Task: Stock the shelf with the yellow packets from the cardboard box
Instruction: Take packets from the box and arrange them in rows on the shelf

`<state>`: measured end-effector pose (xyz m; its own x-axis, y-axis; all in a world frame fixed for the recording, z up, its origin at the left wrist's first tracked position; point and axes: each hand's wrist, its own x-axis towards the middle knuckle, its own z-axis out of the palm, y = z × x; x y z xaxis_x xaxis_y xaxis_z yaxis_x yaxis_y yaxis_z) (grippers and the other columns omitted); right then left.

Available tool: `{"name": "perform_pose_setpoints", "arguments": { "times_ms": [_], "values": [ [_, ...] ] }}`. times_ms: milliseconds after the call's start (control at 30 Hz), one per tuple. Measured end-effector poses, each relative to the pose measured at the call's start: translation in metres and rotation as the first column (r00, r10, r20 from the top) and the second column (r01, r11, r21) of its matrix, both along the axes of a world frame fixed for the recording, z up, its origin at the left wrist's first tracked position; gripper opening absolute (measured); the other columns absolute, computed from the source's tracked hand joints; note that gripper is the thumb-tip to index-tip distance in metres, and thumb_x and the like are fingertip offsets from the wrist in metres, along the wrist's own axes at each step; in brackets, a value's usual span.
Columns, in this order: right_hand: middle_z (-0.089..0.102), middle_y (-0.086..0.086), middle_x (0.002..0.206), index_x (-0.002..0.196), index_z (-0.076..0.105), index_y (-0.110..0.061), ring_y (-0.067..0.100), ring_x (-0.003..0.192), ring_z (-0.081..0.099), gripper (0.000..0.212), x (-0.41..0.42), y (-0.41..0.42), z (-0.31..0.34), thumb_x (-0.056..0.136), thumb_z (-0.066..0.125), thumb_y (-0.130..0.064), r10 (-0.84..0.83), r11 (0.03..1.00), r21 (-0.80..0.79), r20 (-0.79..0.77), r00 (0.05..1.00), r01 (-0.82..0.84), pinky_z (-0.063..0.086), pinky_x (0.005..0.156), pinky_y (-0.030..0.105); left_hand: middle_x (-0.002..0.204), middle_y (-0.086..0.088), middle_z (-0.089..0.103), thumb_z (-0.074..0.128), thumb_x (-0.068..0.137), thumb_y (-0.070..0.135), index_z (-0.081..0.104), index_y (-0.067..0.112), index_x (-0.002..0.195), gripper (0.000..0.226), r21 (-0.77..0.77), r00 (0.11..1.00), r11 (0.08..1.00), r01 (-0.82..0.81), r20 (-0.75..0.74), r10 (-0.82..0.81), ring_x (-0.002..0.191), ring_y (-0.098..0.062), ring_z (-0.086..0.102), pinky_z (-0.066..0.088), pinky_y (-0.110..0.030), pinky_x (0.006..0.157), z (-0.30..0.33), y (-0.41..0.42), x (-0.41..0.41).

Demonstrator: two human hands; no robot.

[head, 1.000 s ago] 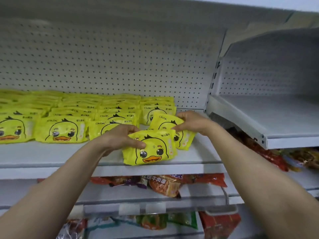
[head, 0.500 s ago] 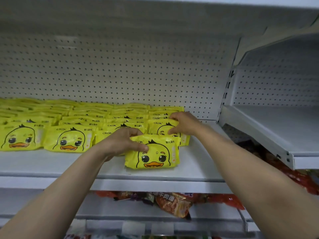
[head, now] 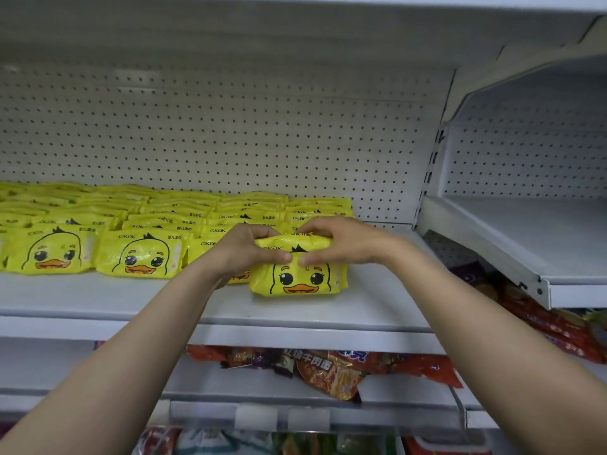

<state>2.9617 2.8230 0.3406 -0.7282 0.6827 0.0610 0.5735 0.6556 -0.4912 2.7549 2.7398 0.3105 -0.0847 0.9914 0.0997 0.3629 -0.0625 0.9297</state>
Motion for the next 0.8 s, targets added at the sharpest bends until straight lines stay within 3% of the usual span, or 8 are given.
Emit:
{"name": "perform_pose_setpoints", "arguments": {
  "times_ms": [67, 133, 233, 333, 433, 567, 700, 800],
  "values": [
    [0.061, -0.016, 0.115, 0.127, 0.059, -0.031, 0.006, 0.105, 0.055, 0.068, 0.002, -0.006, -0.005, 0.068, 0.084, -0.052, -0.020, 0.993, 0.119, 0.047, 0.999, 0.015, 0.040, 0.080, 0.017, 0.094, -0.005, 0.075, 0.087, 0.064, 0.018, 0.073, 0.012, 0.098, 0.038, 0.002, 1.000, 1.000, 0.022, 0.019, -0.022, 0.081, -0.018, 0.071, 0.057, -0.029, 0.072, 0.005, 0.000, 0.005],
    [0.062, -0.019, 0.093, 0.109, 0.066, -0.032, 0.007, 0.088, 0.057, 0.051, 0.007, -0.004, -0.007, 0.065, 0.087, -0.047, -0.033, 0.994, 0.107, -0.022, 0.999, 0.035, 0.038, 0.067, 0.017, 0.084, -0.004, 0.075, 0.086, 0.066, 0.018, 0.073, 0.011, 0.097, 0.034, 0.005, 0.999, 1.000, 0.017, 0.047, -0.017, 0.072, -0.016, 0.071, 0.056, -0.026, 0.065, 0.008, -0.001, 0.010],
    [0.063, -0.016, 0.081, 0.102, 0.069, -0.026, 0.013, 0.081, 0.057, 0.044, 0.019, 0.002, -0.003, 0.066, 0.088, -0.043, -0.075, 0.992, 0.100, -0.017, 0.997, 0.076, 0.041, 0.065, 0.021, 0.074, 0.005, 0.065, 0.082, 0.074, 0.030, 0.074, 0.020, 0.095, 0.025, 0.152, 0.984, 0.979, -0.137, -0.088, 0.152, 0.066, -0.010, 0.058, 0.044, -0.018, 0.055, 0.002, 0.005, 0.012],
    [0.066, -0.011, 0.112, 0.130, 0.061, -0.019, 0.017, 0.109, 0.057, 0.073, 0.032, 0.013, -0.001, 0.067, 0.088, -0.044, -0.180, 0.970, 0.174, 0.057, 0.982, 0.168, 0.046, 0.085, 0.021, 0.111, 0.005, 0.069, 0.075, 0.082, 0.036, 0.071, 0.027, 0.109, 0.029, 0.306, 0.888, 0.935, -0.182, -0.358, 0.289, 0.098, -0.016, 0.064, 0.047, -0.026, 0.079, -0.018, 0.011, 0.003],
    [0.056, -0.001, 0.141, 0.139, 0.055, -0.020, 0.019, 0.129, 0.051, 0.082, 0.038, 0.028, -0.006, 0.068, 0.087, -0.044, -0.251, 0.958, 0.168, 0.099, 0.963, 0.232, 0.041, 0.104, 0.028, 0.145, -0.011, 0.049, 0.071, 0.085, 0.040, 0.056, 0.026, 0.135, 0.054, 0.314, 0.683, 0.933, -0.174, -0.644, 0.344, 0.136, -0.030, 0.039, 0.032, -0.037, 0.108, -0.041, 0.015, -0.005],
    [0.055, 0.000, 0.141, 0.138, 0.055, -0.020, 0.019, 0.128, 0.051, 0.082, 0.031, 0.044, -0.019, 0.066, 0.089, -0.043, -0.298, 0.949, 0.114, 0.033, 0.954, 0.293, 0.042, 0.103, 0.028, 0.159, -0.008, 0.025, 0.064, 0.088, 0.044, 0.038, 0.036, 0.146, 0.064, 0.311, 0.526, 0.927, -0.211, -0.763, 0.375, 0.147, -0.029, 0.015, 0.016, -0.043, 0.117, -0.060, 0.016, -0.005],
    [0.064, -0.002, 0.115, 0.126, 0.064, -0.022, 0.012, 0.099, 0.056, 0.070, 0.017, 0.054, -0.032, 0.064, 0.088, -0.044, -0.301, 0.948, 0.103, -0.028, 0.953, 0.302, 0.042, 0.074, 0.023, 0.160, -0.006, 0.020, 0.060, 0.090, 0.044, 0.032, 0.038, 0.148, 0.065, 0.339, 0.472, 0.923, -0.182, -0.793, 0.385, 0.148, -0.030, 0.010, 0.013, -0.051, 0.118, -0.068, 0.020, -0.005],
    [0.064, -0.004, 0.120, 0.125, 0.060, -0.030, 0.017, 0.108, 0.059, 0.067, 0.010, 0.057, -0.036, 0.065, 0.086, -0.044, -0.310, 0.934, 0.175, -0.033, 0.950, 0.311, 0.049, 0.085, 0.030, 0.160, -0.004, 0.024, 0.061, 0.090, 0.042, 0.033, 0.036, 0.148, 0.065, 0.347, 0.505, 0.929, -0.130, -0.783, 0.363, 0.149, -0.028, 0.012, 0.010, -0.052, 0.119, -0.072, 0.023, -0.011]
  ]
}}
